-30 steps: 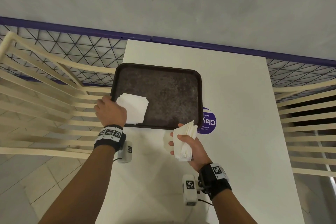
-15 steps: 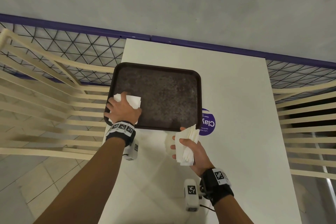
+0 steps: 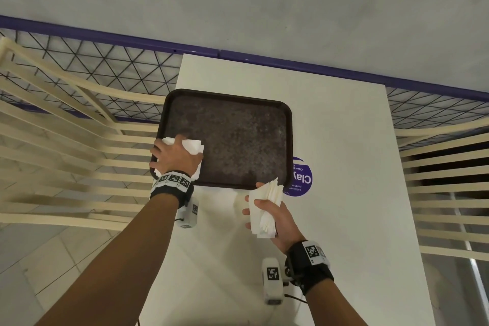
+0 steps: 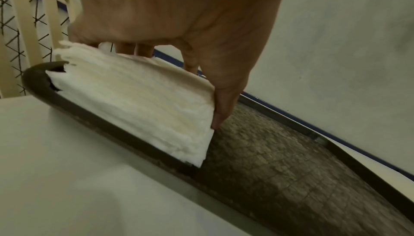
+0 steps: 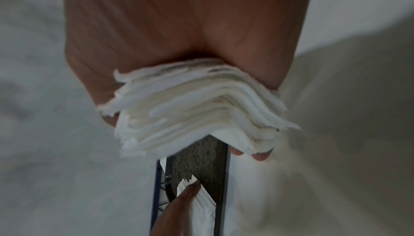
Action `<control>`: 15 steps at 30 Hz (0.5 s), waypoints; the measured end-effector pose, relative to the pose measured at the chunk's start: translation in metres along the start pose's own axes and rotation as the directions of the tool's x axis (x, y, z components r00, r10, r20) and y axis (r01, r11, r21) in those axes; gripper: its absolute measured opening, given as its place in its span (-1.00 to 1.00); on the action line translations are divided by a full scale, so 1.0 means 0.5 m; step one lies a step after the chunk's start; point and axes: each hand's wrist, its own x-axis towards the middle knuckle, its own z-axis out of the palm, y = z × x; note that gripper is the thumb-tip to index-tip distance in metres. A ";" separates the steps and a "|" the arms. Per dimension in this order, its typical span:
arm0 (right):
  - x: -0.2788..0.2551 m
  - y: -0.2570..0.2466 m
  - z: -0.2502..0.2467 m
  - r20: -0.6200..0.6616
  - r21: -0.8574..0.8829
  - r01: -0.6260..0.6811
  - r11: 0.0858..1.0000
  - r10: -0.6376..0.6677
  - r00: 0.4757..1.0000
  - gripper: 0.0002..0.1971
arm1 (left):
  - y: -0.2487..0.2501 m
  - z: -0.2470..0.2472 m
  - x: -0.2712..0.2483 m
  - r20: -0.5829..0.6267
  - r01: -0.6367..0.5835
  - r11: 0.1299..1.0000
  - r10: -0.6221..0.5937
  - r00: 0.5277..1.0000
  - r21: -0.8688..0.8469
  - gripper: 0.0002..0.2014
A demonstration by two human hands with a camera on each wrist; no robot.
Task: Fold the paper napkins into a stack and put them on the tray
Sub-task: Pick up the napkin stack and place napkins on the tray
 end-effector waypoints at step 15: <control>-0.007 -0.071 0.081 0.024 -0.768 0.365 0.527 -0.545 0.838 0.01 | 0.026 -0.028 -0.318 0.504 0.278 0.431 0.612 0.609 -0.859 -0.25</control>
